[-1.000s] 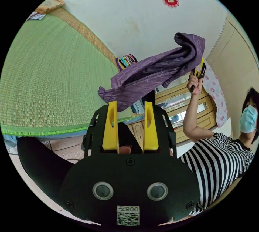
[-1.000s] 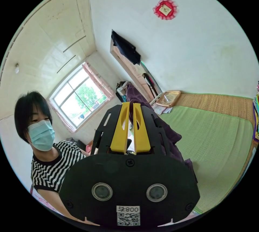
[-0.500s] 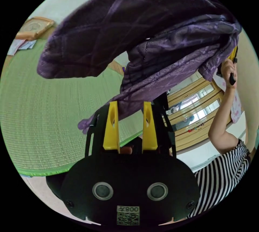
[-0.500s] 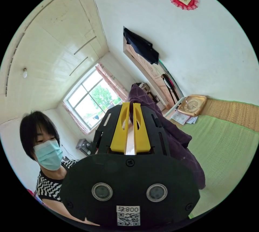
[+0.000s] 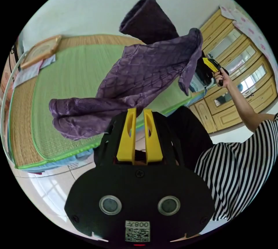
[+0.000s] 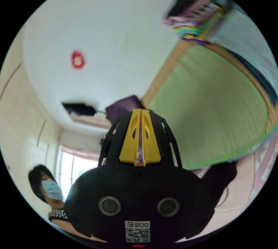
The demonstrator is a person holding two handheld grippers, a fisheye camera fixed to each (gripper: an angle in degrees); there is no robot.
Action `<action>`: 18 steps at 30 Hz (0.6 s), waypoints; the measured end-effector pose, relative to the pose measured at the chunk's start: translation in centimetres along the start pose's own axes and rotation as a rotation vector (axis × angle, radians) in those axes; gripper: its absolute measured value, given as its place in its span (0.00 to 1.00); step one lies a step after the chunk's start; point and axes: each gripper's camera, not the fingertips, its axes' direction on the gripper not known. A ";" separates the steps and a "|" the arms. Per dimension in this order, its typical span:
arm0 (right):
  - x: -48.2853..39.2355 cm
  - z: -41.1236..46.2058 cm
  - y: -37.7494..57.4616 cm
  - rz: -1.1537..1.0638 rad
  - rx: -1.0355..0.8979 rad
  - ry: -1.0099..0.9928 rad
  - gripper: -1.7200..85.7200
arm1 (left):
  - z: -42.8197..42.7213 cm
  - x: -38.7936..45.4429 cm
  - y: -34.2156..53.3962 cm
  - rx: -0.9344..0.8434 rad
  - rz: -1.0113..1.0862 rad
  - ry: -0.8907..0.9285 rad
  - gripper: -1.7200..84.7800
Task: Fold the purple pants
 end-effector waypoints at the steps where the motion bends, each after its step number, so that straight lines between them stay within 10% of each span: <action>1: 3.4 -2.2 2.5 0.076 0.030 0.056 0.02 | 0.4 0.2 0.5 -0.008 -0.028 0.049 0.08; 18: -13.5 25.8 14.2 -0.325 -0.420 0.634 0.09 | 3.2 6.0 -5.6 -0.285 -0.015 -0.206 0.14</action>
